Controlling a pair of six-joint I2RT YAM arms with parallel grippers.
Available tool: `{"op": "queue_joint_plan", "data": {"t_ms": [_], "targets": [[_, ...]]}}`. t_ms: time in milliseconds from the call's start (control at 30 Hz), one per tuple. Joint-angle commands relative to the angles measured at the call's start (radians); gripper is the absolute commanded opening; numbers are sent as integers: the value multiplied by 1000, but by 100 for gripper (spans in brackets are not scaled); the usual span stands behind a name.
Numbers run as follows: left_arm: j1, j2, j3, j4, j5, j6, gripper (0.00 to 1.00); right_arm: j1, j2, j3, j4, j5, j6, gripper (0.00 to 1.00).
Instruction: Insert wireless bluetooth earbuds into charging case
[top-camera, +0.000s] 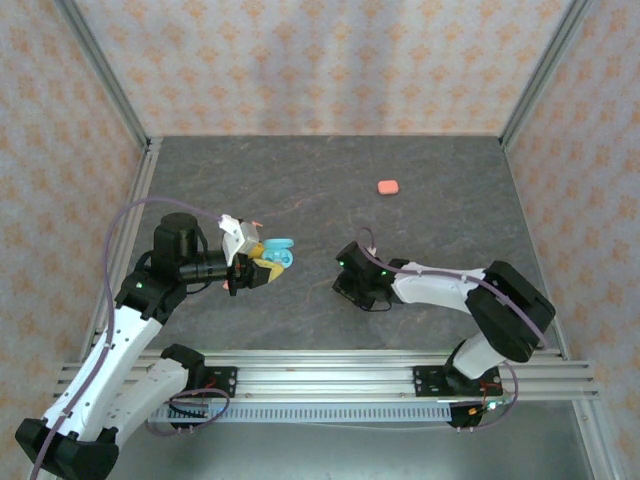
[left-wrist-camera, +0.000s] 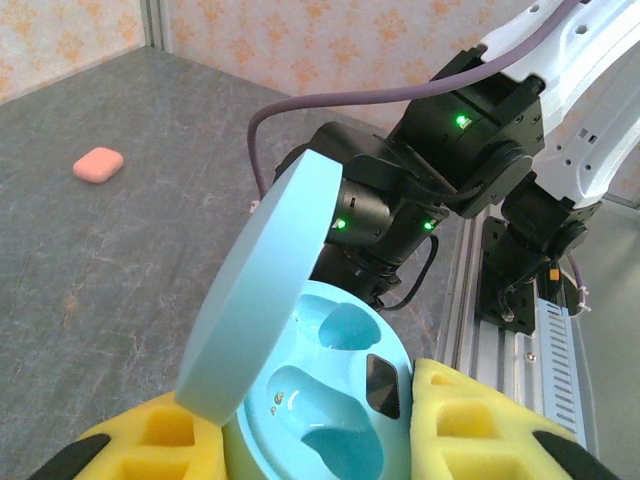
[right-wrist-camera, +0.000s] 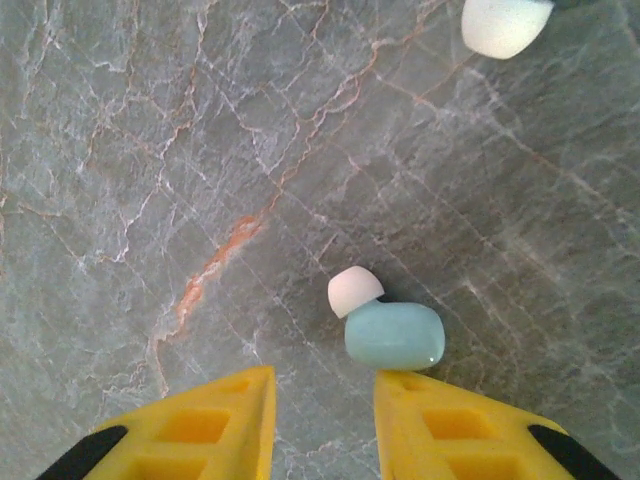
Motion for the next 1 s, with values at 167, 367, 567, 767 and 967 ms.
{"op": "queue_joint_plan", "data": {"t_ms": [167,367,567,767,967], "targets": [[8,-18,-12,10,-2,31,8,-23,32,25,-68,41,15,33],[8,-11,-16,18,-4,33,8,-41,21,28,-103,50,5,35],[8,-4,-12,17,-1,35,8,-66,21,53,-139,65,-34,35],[8,-1,-10,15,-4,40,8,-85,42,92,-171,73,-80,35],[8,-2,-10,9,-5,40,8,-88,68,114,-143,52,-104,35]]}}
